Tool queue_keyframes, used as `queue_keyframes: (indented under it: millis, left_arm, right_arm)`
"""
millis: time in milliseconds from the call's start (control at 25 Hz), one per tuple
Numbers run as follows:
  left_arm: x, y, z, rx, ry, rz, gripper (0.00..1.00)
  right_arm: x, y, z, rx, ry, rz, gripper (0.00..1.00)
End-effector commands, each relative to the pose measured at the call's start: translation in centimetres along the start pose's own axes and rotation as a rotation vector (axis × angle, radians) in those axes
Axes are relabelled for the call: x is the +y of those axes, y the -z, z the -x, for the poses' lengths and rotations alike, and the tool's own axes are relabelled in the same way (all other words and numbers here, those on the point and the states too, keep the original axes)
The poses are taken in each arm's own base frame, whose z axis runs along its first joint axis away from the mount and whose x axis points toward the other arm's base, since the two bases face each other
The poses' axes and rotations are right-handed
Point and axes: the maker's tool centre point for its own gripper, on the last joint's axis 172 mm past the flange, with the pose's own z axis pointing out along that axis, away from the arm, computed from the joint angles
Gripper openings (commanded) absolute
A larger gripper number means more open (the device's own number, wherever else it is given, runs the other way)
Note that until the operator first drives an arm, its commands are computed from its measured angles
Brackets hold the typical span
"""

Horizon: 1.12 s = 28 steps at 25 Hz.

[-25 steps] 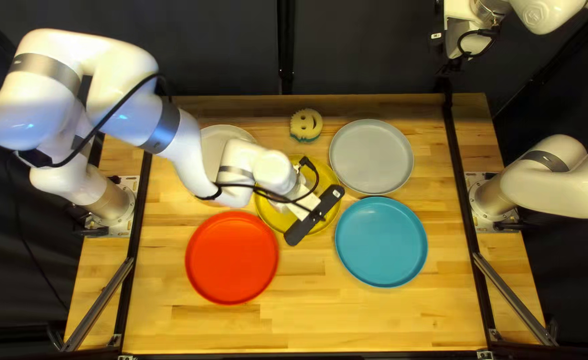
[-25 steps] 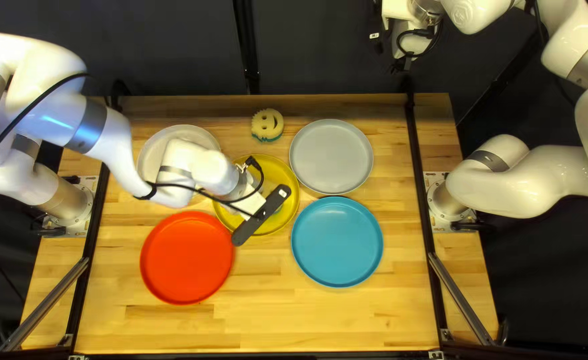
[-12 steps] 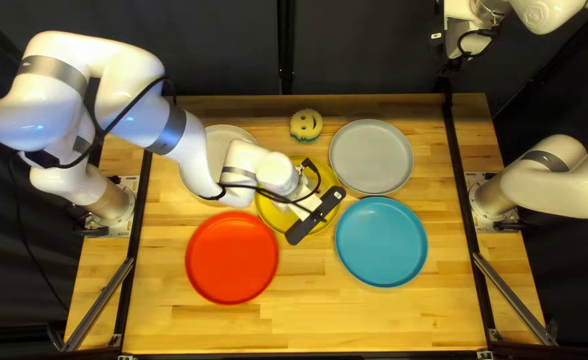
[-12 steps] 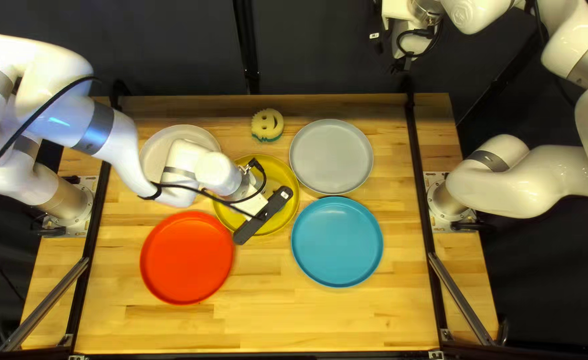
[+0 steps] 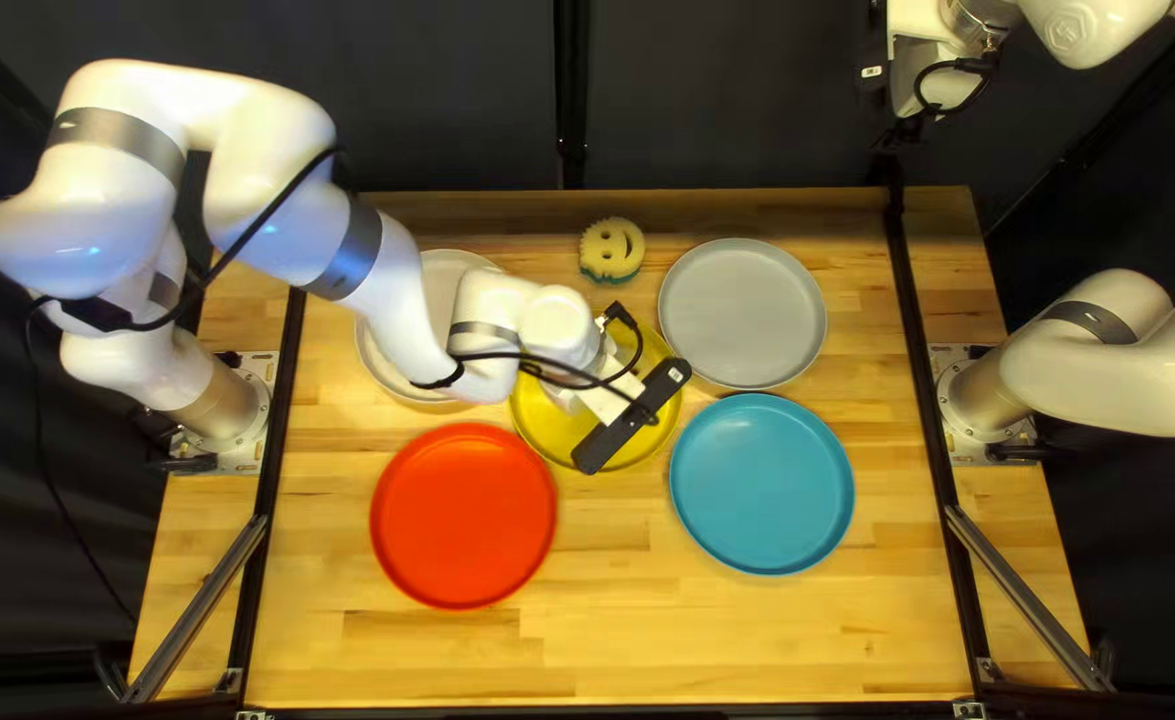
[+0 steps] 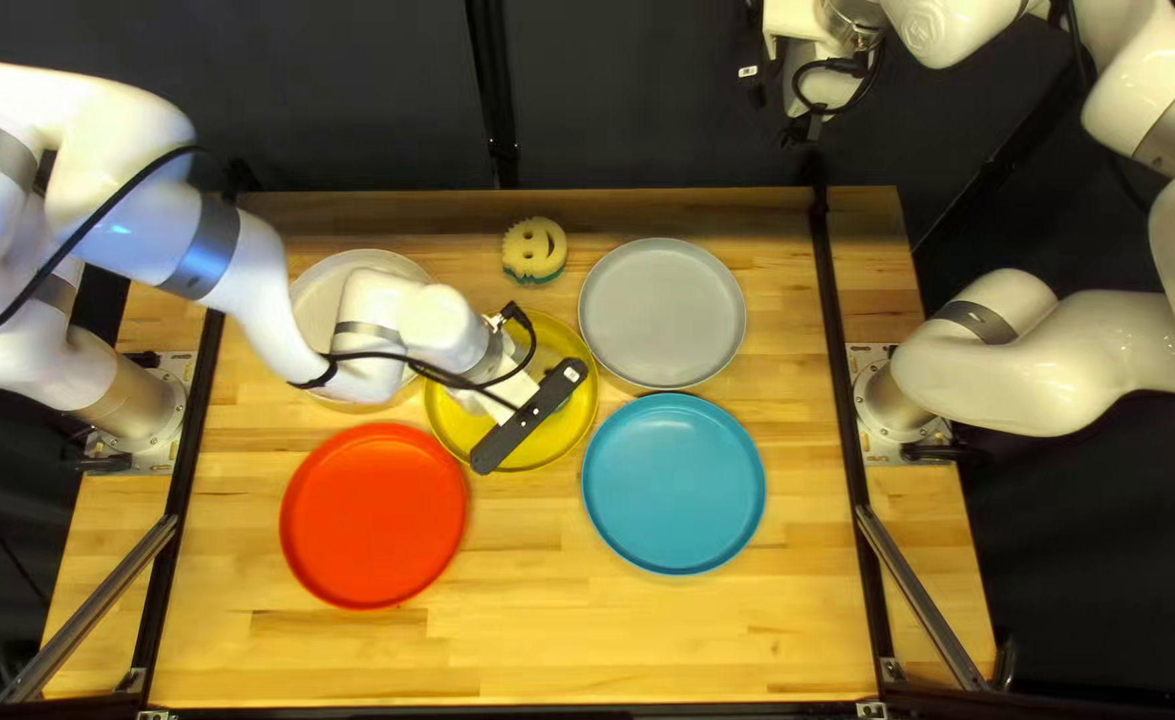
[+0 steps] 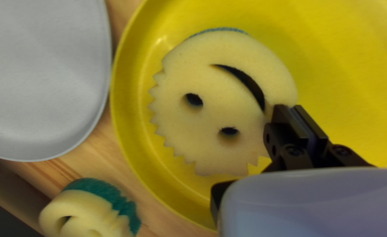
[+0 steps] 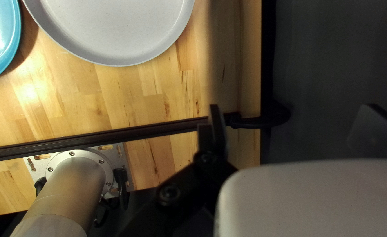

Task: Pick up sponge and scrub the plate

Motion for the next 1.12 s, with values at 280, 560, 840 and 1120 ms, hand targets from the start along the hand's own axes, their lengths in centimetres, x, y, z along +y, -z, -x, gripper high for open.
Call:
queue_keyframes:
  millis: [280,560,840,1120]
  left_arm:
    - [1.3,0.7,-0.1,-0.010,0.010,-0.009,0.00]
    - [-2.9,-0.1,-1.1,0.001,-0.003,-0.019,0.00]
    - [-3.6,-0.6,-0.8,0.001,-0.018,-0.015,0.00]
    - [0.9,-0.2,1.8,-0.015,-0.006,0.011,0.00]
  right_arm:
    - [0.0,0.0,0.0,0.000,0.000,0.000,1.00]
    - [0.0,0.0,0.0,0.000,0.000,0.000,1.00]
    - [0.0,0.0,0.0,0.000,0.000,0.000,1.00]
    - [0.0,0.0,0.0,0.000,0.000,0.000,1.00]
